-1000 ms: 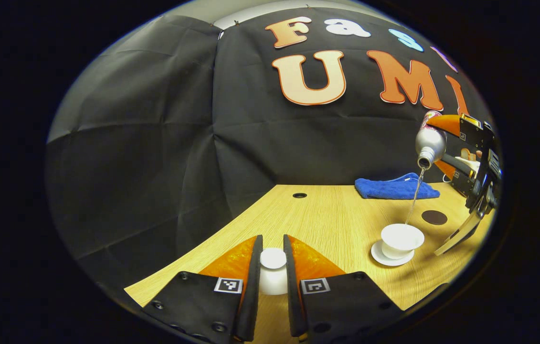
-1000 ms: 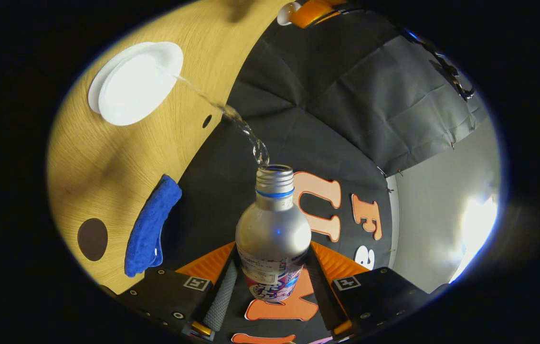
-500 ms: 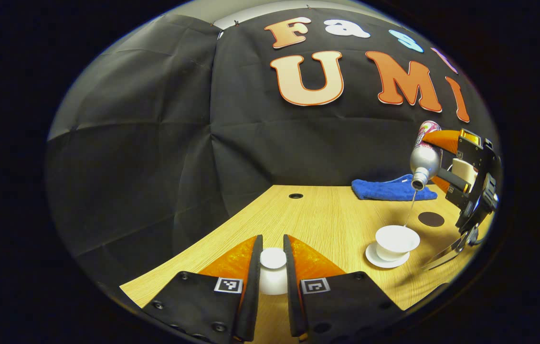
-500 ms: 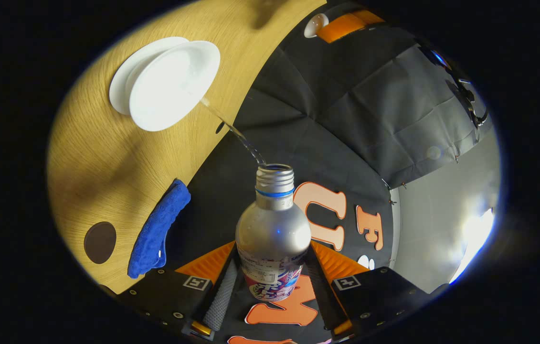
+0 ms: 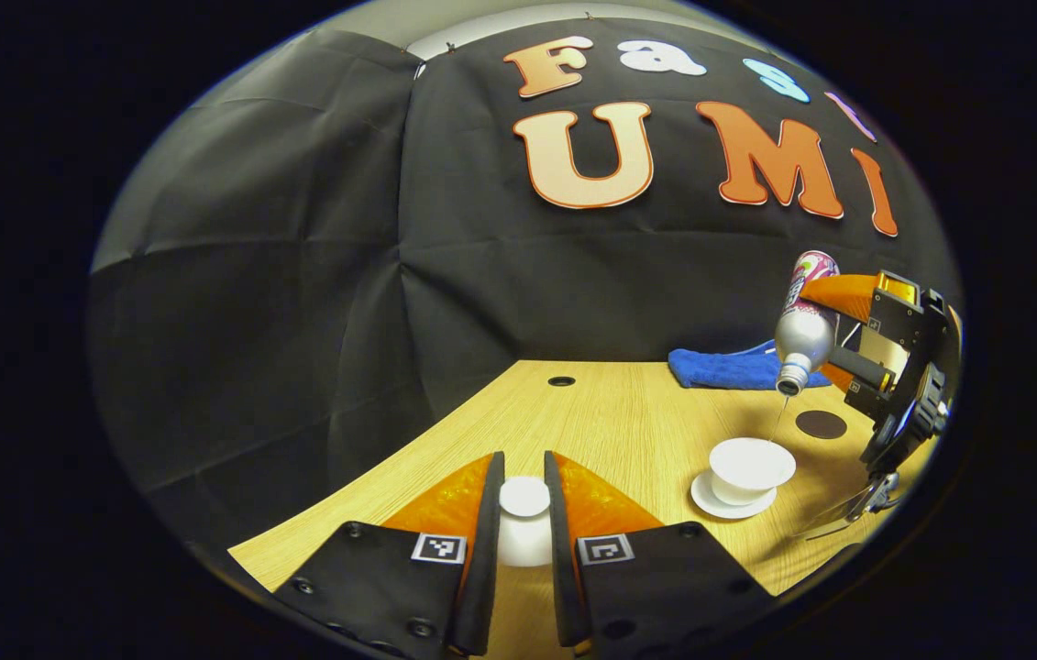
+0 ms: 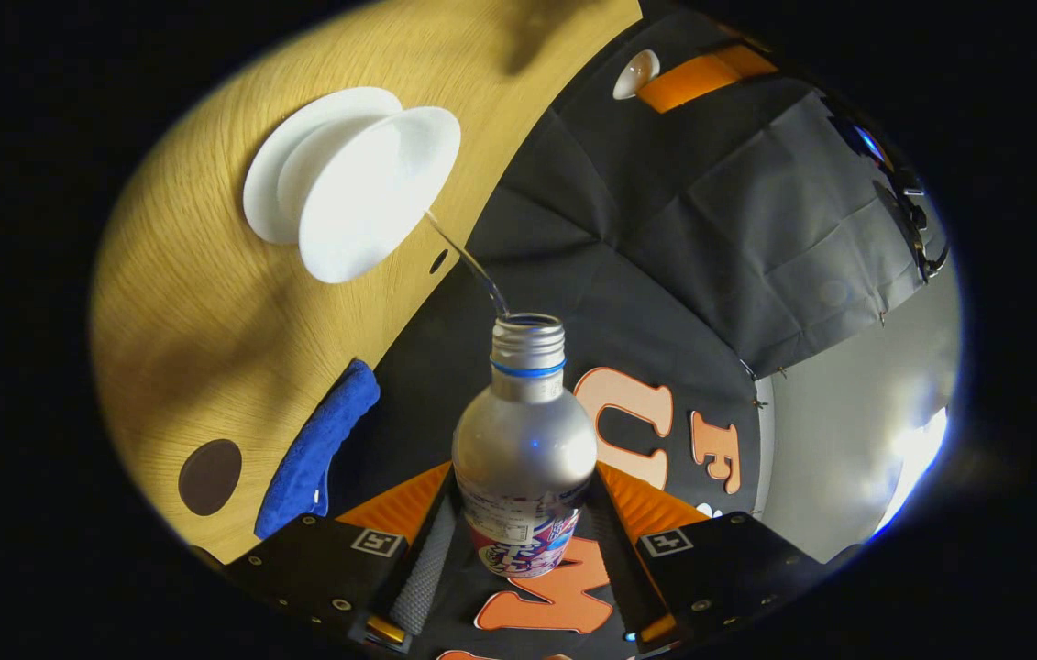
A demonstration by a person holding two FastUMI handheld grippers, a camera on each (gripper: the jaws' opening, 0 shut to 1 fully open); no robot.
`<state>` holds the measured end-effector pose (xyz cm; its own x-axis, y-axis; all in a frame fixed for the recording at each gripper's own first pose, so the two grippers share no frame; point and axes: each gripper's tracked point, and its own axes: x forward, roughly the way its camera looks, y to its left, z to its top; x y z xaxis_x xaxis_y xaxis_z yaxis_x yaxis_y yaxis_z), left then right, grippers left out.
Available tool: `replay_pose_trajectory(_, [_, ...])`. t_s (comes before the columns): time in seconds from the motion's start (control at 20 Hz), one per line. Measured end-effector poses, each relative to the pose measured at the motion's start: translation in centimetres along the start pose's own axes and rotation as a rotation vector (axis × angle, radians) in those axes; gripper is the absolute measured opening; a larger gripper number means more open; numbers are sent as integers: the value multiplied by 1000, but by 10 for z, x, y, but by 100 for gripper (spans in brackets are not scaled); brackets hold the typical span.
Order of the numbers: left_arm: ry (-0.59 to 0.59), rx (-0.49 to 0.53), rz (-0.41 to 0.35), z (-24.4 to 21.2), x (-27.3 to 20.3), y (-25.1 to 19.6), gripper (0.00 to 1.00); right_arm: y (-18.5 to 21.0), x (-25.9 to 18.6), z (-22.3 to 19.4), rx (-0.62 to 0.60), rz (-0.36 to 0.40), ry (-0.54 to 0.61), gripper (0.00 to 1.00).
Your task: Open the teacup lid with one hand, grasp the water bottle and pour water into the teacup with the other hand; after pouring, place the water bottle on the coaster and then close the teacup lid.
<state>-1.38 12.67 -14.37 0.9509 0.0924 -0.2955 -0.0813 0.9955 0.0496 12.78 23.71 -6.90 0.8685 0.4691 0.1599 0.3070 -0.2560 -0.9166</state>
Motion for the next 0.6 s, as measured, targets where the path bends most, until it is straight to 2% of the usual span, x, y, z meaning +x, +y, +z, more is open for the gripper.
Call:
replay_pose_trajectory(0.3, [-20, -3, -19, 8, 0, -9, 30, 5, -2, 5, 68, 21, -8, 78])
replay_pose_trajectory(0.5, [-24, -8, -31, 11, 1, -14, 30, 14, -4, 7, 182, 62, 0, 79])
replay_pose_trajectory(0.6, [-31, -10, -39, 14, 1, -19, 30, 25, -4, 5, 290, 104, 15, 79])
